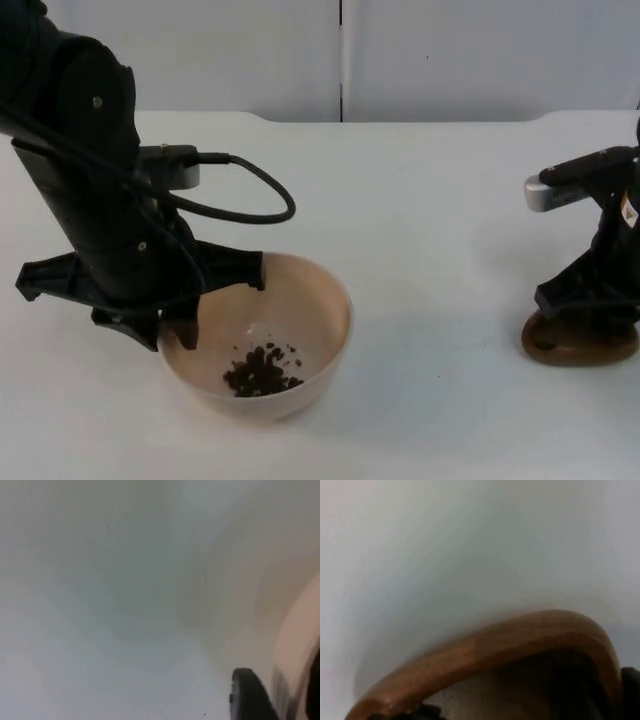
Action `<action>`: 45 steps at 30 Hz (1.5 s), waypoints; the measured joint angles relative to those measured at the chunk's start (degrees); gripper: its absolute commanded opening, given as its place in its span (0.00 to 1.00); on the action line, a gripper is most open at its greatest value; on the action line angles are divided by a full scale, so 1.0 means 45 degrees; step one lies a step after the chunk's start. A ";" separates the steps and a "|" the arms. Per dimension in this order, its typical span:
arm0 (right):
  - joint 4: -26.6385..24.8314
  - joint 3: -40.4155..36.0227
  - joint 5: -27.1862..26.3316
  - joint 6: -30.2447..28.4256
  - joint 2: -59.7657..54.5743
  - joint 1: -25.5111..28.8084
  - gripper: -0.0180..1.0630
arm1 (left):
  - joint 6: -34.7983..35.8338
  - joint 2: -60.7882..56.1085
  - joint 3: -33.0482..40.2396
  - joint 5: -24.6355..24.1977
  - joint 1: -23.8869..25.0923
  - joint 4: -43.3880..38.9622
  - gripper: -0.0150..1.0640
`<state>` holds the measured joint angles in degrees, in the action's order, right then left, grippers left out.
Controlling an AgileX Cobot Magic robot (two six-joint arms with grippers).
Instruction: Pick up the bowl with the left hand and pour the coffee beans from the cup into the bowl with the right hand.
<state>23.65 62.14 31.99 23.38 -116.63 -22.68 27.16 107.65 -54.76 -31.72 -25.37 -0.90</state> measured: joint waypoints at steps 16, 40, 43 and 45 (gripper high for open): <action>0.0081 0.0026 0.0069 0.0039 0.0719 0.0000 0.69 | -0.0030 -0.0043 0.0009 0.0026 0.0000 -0.0028 0.69; -0.2945 0.0026 0.1754 -0.2784 0.8177 0.0000 0.69 | -0.1016 -0.6918 0.0029 -0.0023 0.0000 0.0092 0.69; -0.3515 0.0026 0.1863 -0.3329 0.9161 0.0000 0.69 | -0.1193 -0.7739 0.0029 -0.0061 0.0000 0.0118 0.69; -0.4084 0.0026 0.1943 -0.3936 1.0074 0.0000 0.69 | -0.1287 -0.8715 0.0029 -0.0083 0.0000 0.0118 0.69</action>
<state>5.27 62.26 40.74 5.67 -71.29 -22.68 21.37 68.44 -54.63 -32.09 -25.37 -0.37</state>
